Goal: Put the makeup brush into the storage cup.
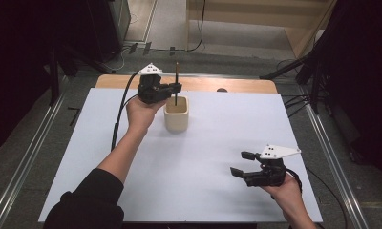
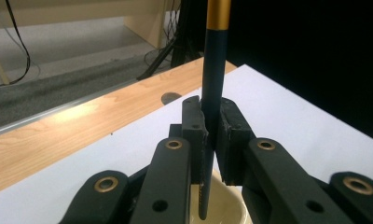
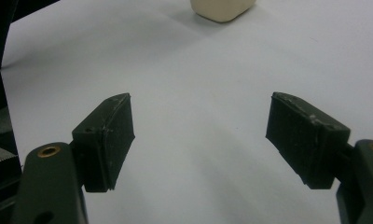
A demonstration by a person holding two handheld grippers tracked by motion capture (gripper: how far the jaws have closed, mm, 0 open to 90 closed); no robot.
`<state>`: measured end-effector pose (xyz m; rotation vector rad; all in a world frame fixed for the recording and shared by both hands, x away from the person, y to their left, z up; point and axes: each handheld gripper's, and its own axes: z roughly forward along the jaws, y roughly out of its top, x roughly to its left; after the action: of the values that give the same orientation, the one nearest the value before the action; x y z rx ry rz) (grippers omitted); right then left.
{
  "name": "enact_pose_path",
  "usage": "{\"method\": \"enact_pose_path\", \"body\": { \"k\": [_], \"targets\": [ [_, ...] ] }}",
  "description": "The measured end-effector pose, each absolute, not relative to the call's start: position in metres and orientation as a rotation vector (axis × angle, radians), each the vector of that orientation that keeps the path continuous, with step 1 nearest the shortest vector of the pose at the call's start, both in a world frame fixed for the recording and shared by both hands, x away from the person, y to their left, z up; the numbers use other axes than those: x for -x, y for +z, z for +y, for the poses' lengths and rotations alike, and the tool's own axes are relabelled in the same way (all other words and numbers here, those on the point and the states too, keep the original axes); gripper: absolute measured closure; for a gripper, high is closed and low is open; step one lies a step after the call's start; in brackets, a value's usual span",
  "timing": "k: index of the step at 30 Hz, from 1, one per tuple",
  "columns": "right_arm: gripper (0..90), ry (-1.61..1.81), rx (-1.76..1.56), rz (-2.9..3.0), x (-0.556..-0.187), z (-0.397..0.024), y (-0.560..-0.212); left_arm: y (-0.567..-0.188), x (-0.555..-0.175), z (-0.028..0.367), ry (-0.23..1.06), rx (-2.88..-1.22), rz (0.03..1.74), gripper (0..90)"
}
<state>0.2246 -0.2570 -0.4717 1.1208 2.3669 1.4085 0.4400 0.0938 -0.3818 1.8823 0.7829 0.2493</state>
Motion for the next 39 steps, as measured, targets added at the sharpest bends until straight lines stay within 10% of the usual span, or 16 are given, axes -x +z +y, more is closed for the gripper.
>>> {"method": "enact_pose_path", "body": {
  "k": [39],
  "targets": [
    [24.1,1.406,-1.118,2.368,-0.224,-0.258,-0.472,-0.42,-0.436,0.1,0.222,-1.892,0.837,83.9]
  ]
}}
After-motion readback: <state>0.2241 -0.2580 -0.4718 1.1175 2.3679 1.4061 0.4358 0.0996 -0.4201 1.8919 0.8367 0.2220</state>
